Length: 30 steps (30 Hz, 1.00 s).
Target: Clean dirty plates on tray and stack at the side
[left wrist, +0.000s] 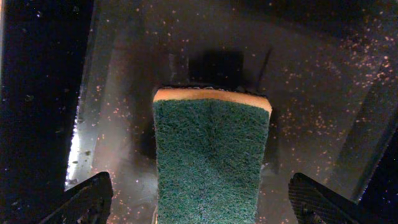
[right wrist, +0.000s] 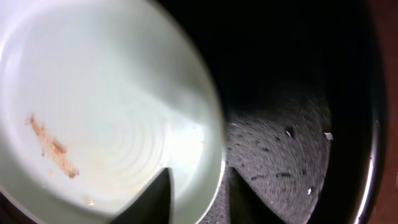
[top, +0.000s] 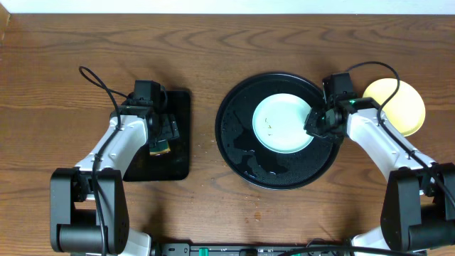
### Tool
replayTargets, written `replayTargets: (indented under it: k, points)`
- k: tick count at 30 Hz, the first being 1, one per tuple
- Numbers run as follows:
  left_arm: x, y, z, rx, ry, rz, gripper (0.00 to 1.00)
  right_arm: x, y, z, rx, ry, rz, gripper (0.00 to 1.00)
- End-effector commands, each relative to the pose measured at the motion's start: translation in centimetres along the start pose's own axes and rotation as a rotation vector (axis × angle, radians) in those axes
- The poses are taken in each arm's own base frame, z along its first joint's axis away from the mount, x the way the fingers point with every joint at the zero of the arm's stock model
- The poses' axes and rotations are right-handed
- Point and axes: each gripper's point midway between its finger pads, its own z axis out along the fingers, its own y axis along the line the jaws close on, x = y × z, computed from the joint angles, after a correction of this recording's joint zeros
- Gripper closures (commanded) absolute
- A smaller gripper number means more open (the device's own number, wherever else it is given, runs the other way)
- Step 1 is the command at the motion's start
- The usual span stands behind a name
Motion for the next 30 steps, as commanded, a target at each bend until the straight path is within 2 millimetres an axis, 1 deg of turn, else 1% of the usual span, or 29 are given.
replayTargets:
  k: [1, 2, 4, 6, 11, 14, 17, 19, 20, 21, 22, 23, 24, 27, 30]
  points:
    - [-0.1, 0.4, 0.0, -0.017, -0.003, 0.002, 0.10, -0.9, 2.5, -1.1, -0.098, -0.020, -0.350, 0.51]
    - [-0.1, 0.4, 0.0, -0.017, -0.003, 0.001, 0.10, -1.1, 2.7, -1.1, -0.102, -0.033, -0.405, 0.46]
    - [-0.1, 0.4, 0.0, -0.018, -0.003, 0.002, 0.10, -1.8, 2.7, -1.1, -0.088, -0.068, -0.510, 0.46]
    - [-0.1, 0.4, 0.0, -0.017, -0.003, 0.001, 0.10, -2.6, 2.4, -0.9, -0.055, -0.101, -0.555, 0.46]
    - [-0.1, 0.4, 0.0, -0.017, -0.003, 0.001, 0.10, -4.0, 2.5, -0.1, -0.037, -0.146, -0.562, 0.50]
    - [-0.1, 0.4, 0.0, -0.017, -0.003, 0.001, 0.10, -4.7, 2.0, 0.8, 0.005, -0.162, -0.558, 0.51]
    - [-0.1, 0.4, 0.0, -0.017, -0.003, 0.002, 0.10, -5.0, 1.4, 1.9, 0.039, -0.155, -0.555, 0.50]
    - [-0.1, 0.4, 0.0, -0.017, -0.003, 0.002, 0.10, -5.1, 0.8, 2.6, 0.061, -0.146, -0.548, 0.52]
    - [-0.1, 0.4, 0.0, -0.018, -0.003, 0.001, 0.10, -5.1, 0.6, 2.9, 0.065, -0.141, -0.546, 0.54]
    - [-0.1, 0.4, 0.0, -0.017, -0.004, 0.001, 0.10, -5.1, 0.5, 3.2, 0.067, -0.135, -0.542, 0.59]
    - [-0.1, 0.4, 0.0, -0.018, -0.003, 0.002, 0.10, -5.0, 0.4, 3.3, 0.066, -0.131, -0.538, 0.71]
    - [-0.1, 0.4, 0.0, -0.017, -0.004, 0.001, 0.10, -5.0, 0.4, 3.3, 0.066, -0.131, -0.528, 0.80]
    - [-0.1, 0.4, 0.0, -0.017, -0.003, 0.002, 0.10, -5.0, 0.4, 3.3, 0.065, -0.132, -0.517, 0.86]
    - [-0.1, 0.4, 0.0, -0.017, -0.003, 0.002, 0.10, -5.0, 0.9, 2.9, 0.048, -0.141, -0.502, 0.98]
    - [-0.1, 0.4, 0.0, -0.017, -0.003, 0.002, 0.10, -4.9, 0.9, 2.7, 0.042, -0.141, -0.412, 0.99]
